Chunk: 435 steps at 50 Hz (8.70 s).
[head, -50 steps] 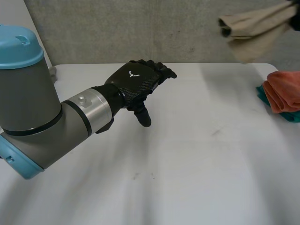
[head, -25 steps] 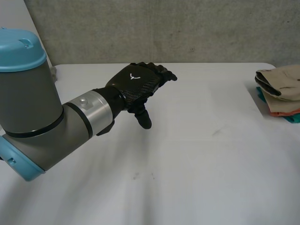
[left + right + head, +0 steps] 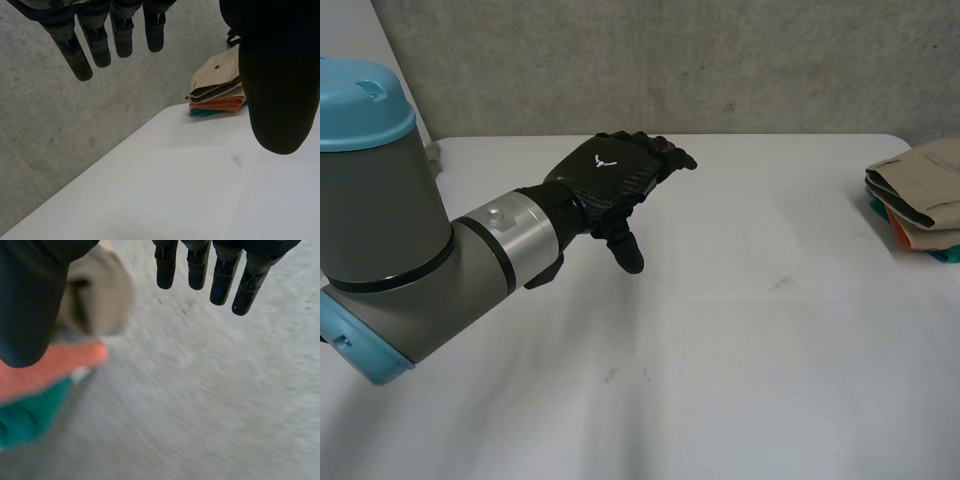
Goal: Fold the laundry.
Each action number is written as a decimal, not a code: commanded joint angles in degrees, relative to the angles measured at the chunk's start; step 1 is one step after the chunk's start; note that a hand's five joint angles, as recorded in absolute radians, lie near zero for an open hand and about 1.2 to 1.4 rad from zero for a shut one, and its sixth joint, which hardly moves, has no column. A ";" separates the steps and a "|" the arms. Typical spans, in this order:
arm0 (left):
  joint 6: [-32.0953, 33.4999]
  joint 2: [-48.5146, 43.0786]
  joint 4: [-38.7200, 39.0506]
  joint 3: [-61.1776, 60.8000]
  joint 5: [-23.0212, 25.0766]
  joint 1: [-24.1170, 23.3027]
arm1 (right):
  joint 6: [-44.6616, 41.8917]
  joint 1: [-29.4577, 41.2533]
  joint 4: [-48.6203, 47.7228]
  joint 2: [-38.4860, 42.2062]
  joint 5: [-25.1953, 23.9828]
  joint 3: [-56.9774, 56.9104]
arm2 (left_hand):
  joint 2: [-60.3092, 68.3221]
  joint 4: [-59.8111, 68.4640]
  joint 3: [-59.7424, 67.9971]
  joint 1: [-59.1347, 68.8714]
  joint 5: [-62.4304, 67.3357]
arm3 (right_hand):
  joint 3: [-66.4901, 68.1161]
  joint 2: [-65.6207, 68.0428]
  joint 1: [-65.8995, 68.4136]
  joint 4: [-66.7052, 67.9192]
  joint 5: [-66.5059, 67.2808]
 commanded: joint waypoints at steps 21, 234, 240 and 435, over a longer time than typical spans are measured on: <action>-2.40 5.19 4.38 0.33 -4.56 4.16 | 3.12 25.50 -3.00 -31.66 14.09 15.33 | -0.58 -0.38 -0.87 -0.69 -1.30 | -2.56 -2.97 -1.69 -3.77 -3.34; -5.74 -15.72 11.95 -7.93 -27.16 -11.21 | -19.98 35.27 31.29 -19.99 10.47 26.87 | 12.04 12.23 11.74 11.93 11.32 | -2.56 -2.97 -1.69 -3.77 -3.34; -5.92 -17.92 12.13 -6.61 -27.42 -13.85 | -19.98 35.27 26.72 -17.35 10.82 26.25 | 24.29 24.48 23.99 24.18 23.57 | 13.70 13.28 14.57 12.49 12.92; 3.67 -6.75 16.70 -19.54 -25.05 8.03 | -36.24 41.07 41.48 -25.54 27.78 27.84 | 68.03 68.22 67.73 67.92 67.31 | 67.44 67.03 68.31 66.23 66.66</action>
